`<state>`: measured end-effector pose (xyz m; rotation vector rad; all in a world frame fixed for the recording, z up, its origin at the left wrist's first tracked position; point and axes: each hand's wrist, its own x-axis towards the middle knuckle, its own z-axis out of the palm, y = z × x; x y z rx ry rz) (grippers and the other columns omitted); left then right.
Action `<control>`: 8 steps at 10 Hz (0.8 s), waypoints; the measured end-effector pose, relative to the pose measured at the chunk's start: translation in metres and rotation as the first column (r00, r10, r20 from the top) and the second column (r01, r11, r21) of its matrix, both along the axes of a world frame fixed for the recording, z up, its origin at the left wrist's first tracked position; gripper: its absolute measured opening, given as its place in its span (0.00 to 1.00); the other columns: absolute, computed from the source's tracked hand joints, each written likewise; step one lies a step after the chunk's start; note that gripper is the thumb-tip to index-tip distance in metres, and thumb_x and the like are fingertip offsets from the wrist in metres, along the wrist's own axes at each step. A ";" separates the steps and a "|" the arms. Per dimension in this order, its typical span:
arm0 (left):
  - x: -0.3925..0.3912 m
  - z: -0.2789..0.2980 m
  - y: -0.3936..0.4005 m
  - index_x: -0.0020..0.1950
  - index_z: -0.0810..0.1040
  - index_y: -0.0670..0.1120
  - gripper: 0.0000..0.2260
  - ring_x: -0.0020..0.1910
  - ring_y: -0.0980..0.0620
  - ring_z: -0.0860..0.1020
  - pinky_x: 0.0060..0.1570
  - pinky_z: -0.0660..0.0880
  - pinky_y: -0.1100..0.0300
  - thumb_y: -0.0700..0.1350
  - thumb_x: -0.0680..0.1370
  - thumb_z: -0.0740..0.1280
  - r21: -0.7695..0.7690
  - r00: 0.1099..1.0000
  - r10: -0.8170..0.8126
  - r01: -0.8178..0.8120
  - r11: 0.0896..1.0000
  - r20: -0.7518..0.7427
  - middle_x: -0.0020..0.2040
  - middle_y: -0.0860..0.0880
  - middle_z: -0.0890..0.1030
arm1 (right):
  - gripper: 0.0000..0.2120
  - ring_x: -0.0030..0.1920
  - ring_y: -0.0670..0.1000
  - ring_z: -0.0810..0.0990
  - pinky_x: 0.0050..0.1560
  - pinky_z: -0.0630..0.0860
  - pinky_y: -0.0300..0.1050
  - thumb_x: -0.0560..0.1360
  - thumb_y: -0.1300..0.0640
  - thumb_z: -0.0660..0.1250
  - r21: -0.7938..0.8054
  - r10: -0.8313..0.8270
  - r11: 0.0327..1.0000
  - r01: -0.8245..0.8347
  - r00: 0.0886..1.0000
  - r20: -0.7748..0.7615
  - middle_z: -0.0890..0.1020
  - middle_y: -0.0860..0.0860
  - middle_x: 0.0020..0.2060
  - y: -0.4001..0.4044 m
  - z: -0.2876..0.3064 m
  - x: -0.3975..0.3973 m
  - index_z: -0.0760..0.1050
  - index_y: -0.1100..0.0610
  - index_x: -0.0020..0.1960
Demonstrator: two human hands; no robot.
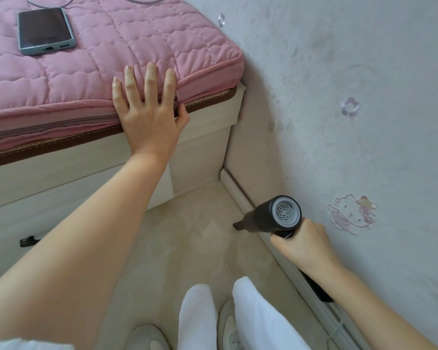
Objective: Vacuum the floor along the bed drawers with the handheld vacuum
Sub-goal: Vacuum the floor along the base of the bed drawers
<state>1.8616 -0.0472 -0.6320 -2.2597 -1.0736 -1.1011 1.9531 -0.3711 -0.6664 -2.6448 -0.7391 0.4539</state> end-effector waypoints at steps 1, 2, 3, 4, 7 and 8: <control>0.000 0.000 -0.001 0.75 0.70 0.49 0.22 0.72 0.31 0.69 0.71 0.62 0.32 0.54 0.82 0.57 -0.005 1.000 0.002 -0.002 1.000 -0.006 0.73 0.41 0.72 | 0.14 0.35 0.57 0.77 0.34 0.75 0.45 0.57 0.45 0.63 -0.025 0.029 0.999 -0.029 1.000 -0.010 0.76 0.51 0.27 -0.002 0.005 -0.003 0.69 0.56 0.30; -0.001 0.001 -0.001 0.75 0.69 0.48 0.22 0.73 0.31 0.68 0.72 0.61 0.32 0.54 0.82 0.57 -0.023 1.000 0.001 -0.001 1.000 -0.010 0.73 0.40 0.72 | 0.13 0.35 0.57 0.77 0.35 0.76 0.46 0.58 0.46 0.66 -0.051 0.061 0.997 -0.063 0.998 -0.024 0.77 0.51 0.28 -0.006 0.013 -0.006 0.70 0.56 0.31; -0.001 0.001 -0.002 0.75 0.69 0.48 0.22 0.73 0.31 0.68 0.72 0.61 0.32 0.54 0.82 0.57 -0.028 1.000 0.002 -0.002 1.000 -0.009 0.73 0.40 0.72 | 0.11 0.35 0.56 0.77 0.34 0.76 0.45 0.58 0.48 0.66 -0.068 0.104 0.992 -0.107 0.993 -0.047 0.77 0.50 0.27 -0.009 0.018 -0.008 0.70 0.55 0.31; -0.001 0.002 -0.002 0.75 0.69 0.48 0.22 0.72 0.31 0.68 0.71 0.62 0.32 0.54 0.82 0.58 -0.020 1.000 0.002 -0.003 1.000 -0.010 0.73 0.40 0.72 | 0.11 0.35 0.55 0.77 0.34 0.76 0.44 0.56 0.47 0.65 -0.075 0.133 0.987 -0.139 0.988 -0.076 0.77 0.50 0.27 -0.012 0.021 -0.010 0.70 0.54 0.32; -0.001 0.001 0.000 0.74 0.70 0.48 0.22 0.72 0.31 0.69 0.71 0.63 0.32 0.54 0.82 0.58 -0.002 1.000 0.005 -0.005 1.000 -0.004 0.72 0.40 0.73 | 0.12 0.30 0.51 0.72 0.29 0.69 0.42 0.56 0.47 0.65 -0.108 0.237 0.961 -0.253 0.961 -0.141 0.74 0.49 0.25 0.002 0.031 -0.002 0.67 0.54 0.30; 0.000 0.000 -0.001 0.74 0.71 0.49 0.22 0.71 0.31 0.70 0.70 0.64 0.32 0.54 0.82 0.58 0.008 1.000 0.018 -0.018 1.000 -0.008 0.72 0.41 0.73 | 0.13 0.29 0.50 0.71 0.30 0.69 0.42 0.57 0.47 0.65 -0.118 0.283 0.947 -0.298 0.951 -0.128 0.74 0.49 0.25 0.010 0.035 0.000 0.67 0.55 0.31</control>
